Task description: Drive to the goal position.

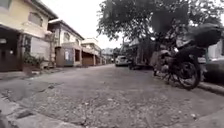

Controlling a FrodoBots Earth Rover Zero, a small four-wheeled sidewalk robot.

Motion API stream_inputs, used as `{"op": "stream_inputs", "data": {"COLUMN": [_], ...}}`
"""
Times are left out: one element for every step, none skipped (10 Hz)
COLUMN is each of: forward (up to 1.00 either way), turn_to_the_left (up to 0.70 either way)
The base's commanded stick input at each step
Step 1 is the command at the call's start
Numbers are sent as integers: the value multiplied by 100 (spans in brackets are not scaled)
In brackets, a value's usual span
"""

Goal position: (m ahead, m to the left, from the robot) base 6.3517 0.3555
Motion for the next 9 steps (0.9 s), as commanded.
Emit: {"op": "stream_inputs", "data": {"forward": [100, 100, 100, 100, 100, 100, 100, 100, 100], "turn_to_the_left": [4, 0, 0, 0, 0, 12, 27, 16, 0]}}
